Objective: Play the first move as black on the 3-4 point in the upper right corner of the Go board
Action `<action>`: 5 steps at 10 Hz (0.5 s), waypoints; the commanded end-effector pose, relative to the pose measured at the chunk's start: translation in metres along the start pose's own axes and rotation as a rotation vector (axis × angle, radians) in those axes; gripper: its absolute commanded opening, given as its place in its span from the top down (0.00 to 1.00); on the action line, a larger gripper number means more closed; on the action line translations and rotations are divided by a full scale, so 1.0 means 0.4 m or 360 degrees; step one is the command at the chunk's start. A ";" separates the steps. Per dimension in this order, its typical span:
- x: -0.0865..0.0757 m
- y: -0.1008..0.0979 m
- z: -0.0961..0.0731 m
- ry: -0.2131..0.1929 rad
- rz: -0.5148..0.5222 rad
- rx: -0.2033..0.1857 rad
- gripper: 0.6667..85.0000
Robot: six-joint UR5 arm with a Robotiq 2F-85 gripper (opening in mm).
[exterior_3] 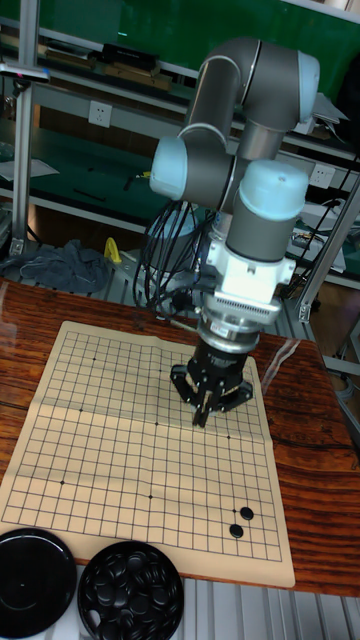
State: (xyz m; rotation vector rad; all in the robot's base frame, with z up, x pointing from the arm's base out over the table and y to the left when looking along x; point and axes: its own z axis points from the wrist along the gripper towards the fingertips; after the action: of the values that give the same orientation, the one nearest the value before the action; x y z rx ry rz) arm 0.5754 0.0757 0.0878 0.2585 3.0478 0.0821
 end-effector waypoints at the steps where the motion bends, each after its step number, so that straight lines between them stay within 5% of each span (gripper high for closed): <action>1: 0.088 0.015 -0.016 0.0012 0.0061 -0.0060 0.99; 5: 0.174 0.040 0.038 -0.0009 0.0141 -0.0077 0.99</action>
State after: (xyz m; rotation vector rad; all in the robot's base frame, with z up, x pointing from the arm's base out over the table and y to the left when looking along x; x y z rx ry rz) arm 0.5302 0.0919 0.0777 0.3361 3.0366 0.1294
